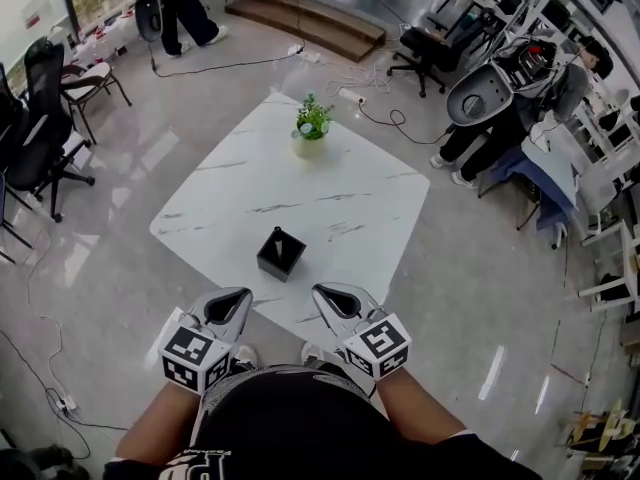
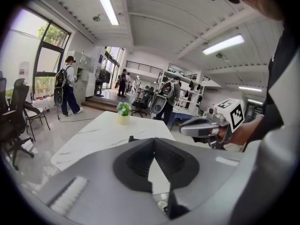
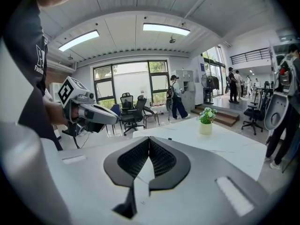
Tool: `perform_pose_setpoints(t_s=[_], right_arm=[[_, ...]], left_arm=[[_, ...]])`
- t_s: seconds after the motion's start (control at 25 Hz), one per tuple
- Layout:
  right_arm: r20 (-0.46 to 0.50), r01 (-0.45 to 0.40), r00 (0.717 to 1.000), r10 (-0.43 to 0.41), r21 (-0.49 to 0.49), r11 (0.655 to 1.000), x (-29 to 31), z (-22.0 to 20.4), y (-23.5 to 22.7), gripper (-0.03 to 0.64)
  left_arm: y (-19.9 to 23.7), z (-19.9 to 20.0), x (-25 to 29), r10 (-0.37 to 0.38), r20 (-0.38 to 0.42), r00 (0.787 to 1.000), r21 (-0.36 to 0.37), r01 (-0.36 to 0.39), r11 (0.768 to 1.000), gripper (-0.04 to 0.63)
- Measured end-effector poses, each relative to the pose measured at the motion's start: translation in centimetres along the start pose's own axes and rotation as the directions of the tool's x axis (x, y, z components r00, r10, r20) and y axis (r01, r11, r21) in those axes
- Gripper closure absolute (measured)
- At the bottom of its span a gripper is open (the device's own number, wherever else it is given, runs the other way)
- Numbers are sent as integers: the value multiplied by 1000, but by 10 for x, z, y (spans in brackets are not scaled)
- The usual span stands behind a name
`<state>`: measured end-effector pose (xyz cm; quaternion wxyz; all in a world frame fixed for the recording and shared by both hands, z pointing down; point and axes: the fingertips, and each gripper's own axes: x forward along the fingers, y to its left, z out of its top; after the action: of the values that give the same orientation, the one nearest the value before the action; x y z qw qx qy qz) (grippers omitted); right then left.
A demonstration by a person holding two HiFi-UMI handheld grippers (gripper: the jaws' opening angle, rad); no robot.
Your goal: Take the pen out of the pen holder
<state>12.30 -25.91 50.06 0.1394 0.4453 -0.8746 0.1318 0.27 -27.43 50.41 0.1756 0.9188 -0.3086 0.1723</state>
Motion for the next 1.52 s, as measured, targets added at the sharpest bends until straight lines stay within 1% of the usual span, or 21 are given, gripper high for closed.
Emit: perform_pose_setpoints(t_s=[0.32, 0.52, 0.76, 1.52], right_arm=[[13, -16, 1000, 16, -4, 1000, 3, -1, 1, 614], [14, -12, 1000, 12, -4, 1000, 2, 1, 1, 572], [11, -6, 1000, 6, -19, 1000, 2, -1, 1, 551], [-21, 3, 1000, -4, -30, 1000, 5, -10, -6, 551]], left_arm=[[-1, 0, 2, 8, -4, 1000, 2, -8, 1000, 538], [-1, 3, 3, 6, -2, 1000, 3, -6, 1000, 538], [-3, 3, 5, -3, -6, 1000, 8, 3, 1000, 538], [-3, 3, 6, 0, 1, 1000, 3, 0, 1000, 538]])
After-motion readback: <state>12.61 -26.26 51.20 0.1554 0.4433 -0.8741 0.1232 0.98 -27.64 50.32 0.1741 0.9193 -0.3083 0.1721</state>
